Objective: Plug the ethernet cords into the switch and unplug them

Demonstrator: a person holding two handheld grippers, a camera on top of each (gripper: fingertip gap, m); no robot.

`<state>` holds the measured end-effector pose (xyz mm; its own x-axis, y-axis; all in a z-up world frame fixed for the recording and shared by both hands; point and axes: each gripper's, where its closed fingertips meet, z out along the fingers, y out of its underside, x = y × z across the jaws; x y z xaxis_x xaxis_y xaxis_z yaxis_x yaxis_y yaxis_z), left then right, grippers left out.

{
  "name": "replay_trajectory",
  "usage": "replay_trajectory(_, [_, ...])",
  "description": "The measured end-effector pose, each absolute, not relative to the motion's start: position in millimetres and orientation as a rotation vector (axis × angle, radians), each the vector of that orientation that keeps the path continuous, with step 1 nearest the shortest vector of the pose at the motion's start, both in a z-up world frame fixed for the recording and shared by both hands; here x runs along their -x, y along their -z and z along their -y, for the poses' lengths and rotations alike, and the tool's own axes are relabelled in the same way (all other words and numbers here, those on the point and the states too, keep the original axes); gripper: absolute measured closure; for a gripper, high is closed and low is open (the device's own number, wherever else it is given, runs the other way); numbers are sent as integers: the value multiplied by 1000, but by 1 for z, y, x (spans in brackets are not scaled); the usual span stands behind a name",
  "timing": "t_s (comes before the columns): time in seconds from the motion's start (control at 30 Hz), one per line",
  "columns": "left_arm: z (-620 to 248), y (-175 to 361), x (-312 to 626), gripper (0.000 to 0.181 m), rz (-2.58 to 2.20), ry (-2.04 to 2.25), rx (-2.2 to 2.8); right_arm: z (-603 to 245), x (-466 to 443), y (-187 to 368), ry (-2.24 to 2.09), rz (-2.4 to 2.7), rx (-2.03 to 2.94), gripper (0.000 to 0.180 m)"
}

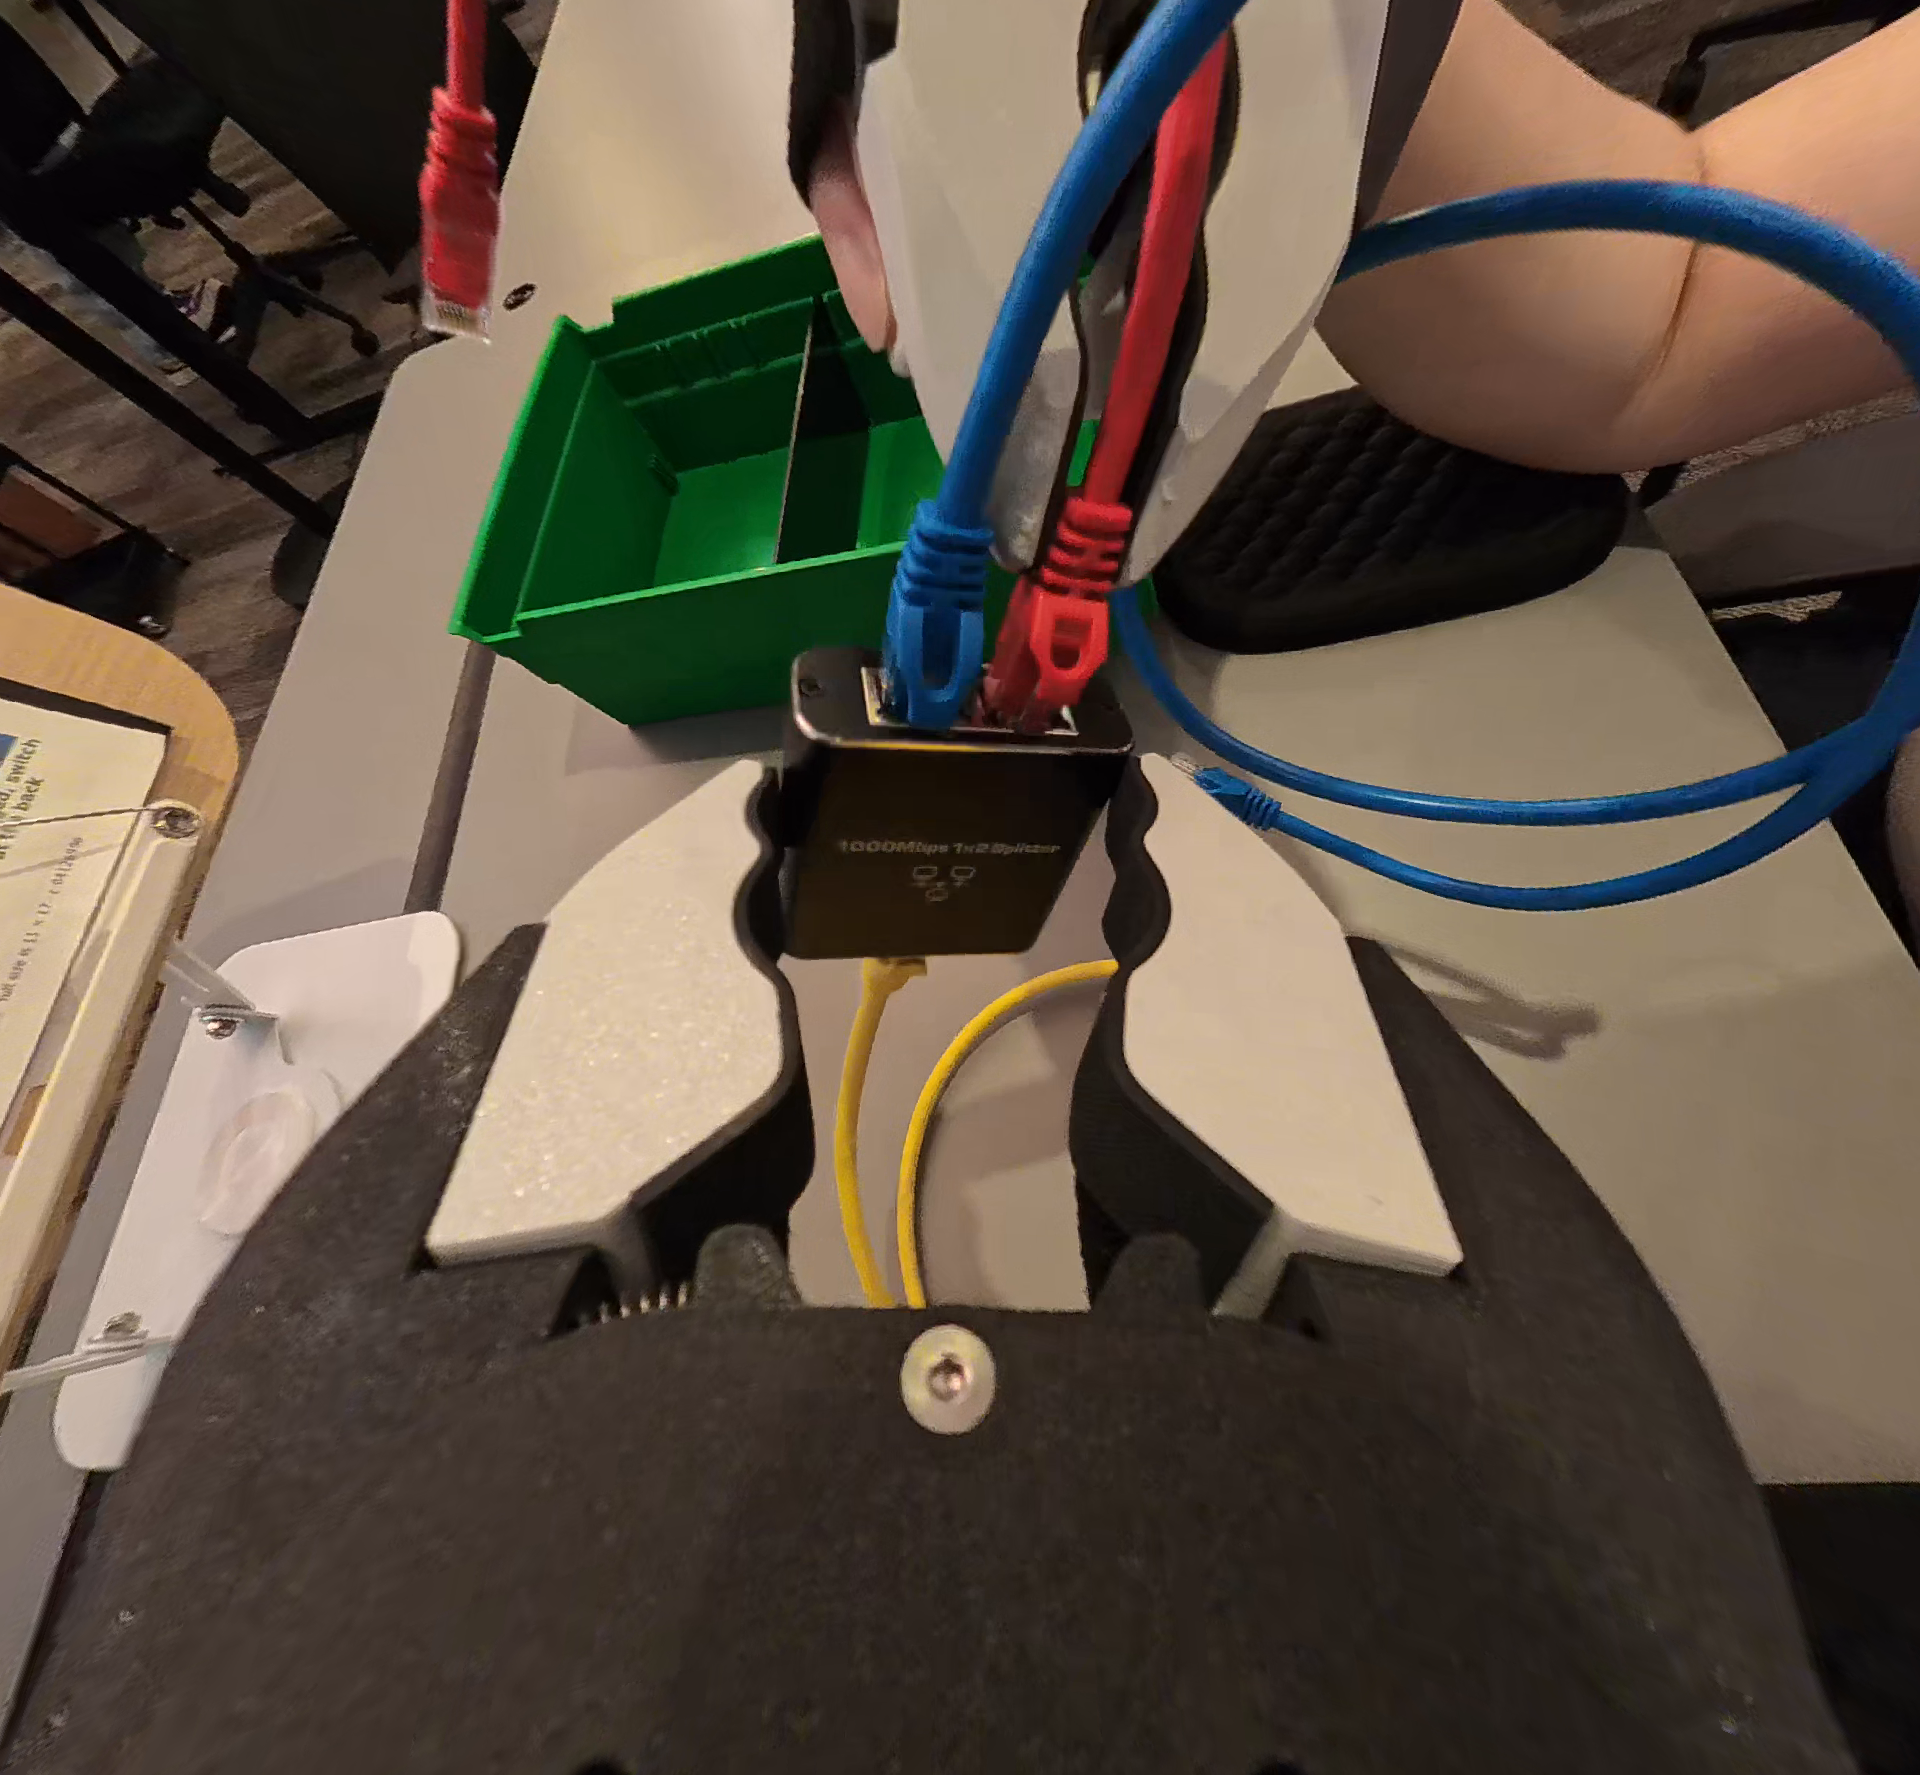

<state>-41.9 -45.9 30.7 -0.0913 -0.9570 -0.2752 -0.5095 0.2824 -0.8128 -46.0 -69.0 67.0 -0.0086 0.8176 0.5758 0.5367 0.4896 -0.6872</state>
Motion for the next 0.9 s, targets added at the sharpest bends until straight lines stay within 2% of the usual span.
replay_trajectory(0.2, [54, -17, 30, 122, -1783, 733, 1334, 74, 45, -58, -358, 1736, 1198, 167])
replay_trajectory(0.4, [64, -52, 31, 122, -1657, 956, 1237, 80, 40, -93, -440, 1611, 1074, 168])
replay_trajectory(0.9, [40, -70, 46, 123, -1522, 797, 1292, 50, 35, -100, -332, 1451, 1186, 162])
